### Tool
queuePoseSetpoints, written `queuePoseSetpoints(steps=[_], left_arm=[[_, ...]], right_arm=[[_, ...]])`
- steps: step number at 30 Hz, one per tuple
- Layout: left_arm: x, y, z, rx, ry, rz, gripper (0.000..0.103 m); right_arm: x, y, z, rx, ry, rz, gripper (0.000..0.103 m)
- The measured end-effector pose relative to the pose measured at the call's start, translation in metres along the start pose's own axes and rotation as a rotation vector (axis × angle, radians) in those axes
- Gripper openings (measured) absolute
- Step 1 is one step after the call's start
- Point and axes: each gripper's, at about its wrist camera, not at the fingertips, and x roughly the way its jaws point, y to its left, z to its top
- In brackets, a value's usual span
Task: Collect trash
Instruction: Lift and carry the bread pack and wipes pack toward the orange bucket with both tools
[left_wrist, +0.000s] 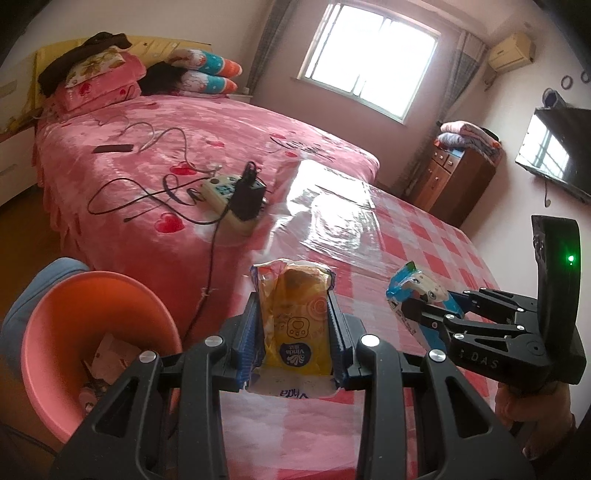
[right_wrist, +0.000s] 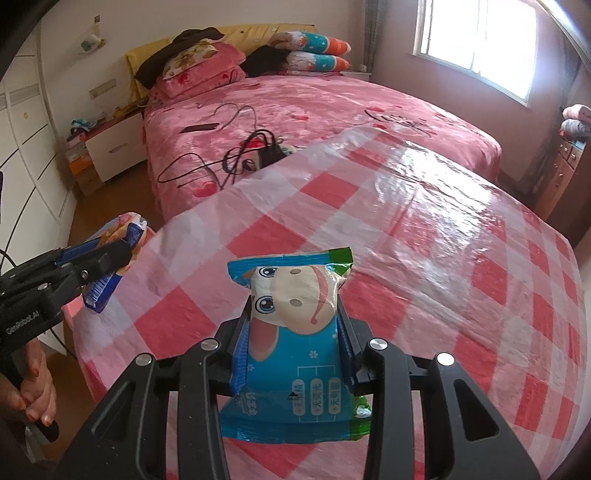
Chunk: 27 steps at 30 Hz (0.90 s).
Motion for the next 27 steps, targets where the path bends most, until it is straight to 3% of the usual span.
queuePoseSetpoints(steps=[15,27], left_arm=[[-0.019,0.059,0.001,-0.106,-0.045,0.076,0.036],[-0.035,0.115,-0.008,-0.211,-0.067,0.170,0.036]], right_arm=[[0.020,0.056,0.029,-0.067,0.023,0.124,0.040],[0.040,0.109,0.054,-0.092,0.056,0.280,0.040]])
